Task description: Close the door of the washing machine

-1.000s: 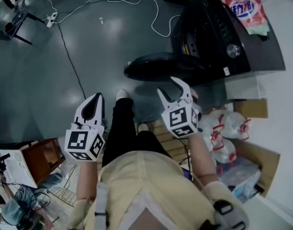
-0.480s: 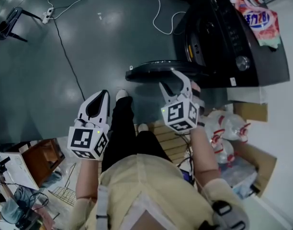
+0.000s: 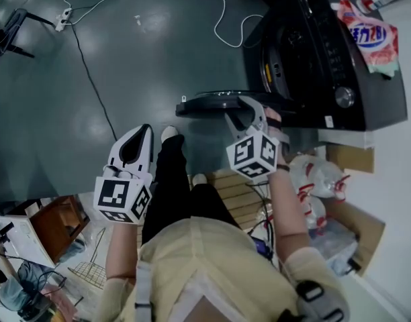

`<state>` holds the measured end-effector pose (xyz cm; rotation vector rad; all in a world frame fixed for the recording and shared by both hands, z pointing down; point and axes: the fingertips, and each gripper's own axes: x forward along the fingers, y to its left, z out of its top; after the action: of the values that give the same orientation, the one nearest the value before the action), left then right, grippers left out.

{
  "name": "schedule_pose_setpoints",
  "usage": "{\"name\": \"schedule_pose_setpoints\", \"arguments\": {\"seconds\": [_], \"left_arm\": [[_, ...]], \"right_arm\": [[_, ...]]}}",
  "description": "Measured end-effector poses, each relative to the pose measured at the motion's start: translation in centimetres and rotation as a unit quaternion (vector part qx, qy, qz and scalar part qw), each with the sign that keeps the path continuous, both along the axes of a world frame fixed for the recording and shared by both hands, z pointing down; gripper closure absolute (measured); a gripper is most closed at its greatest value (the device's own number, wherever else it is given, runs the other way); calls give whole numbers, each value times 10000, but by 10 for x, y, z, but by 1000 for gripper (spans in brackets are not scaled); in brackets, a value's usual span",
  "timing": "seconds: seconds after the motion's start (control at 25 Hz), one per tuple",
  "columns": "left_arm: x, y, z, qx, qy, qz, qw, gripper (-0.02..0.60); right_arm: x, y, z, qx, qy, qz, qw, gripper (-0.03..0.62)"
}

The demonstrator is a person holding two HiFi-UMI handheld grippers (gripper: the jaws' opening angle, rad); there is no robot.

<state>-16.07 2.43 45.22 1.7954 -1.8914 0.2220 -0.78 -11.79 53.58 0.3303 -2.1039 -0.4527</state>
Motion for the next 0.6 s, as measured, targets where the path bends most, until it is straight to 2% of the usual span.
{"name": "schedule_pose_setpoints", "arguments": {"seconds": [0.32,0.6], "left_arm": [[1,-1,8,-94,23,30,9999,577],[9,-14,9,-29,23,187,9998,577]], "right_arm": [[-8,-12,0,-13,-180,20,9998,416],[-20,-35,0,40,-440,285,9986,419]]}}
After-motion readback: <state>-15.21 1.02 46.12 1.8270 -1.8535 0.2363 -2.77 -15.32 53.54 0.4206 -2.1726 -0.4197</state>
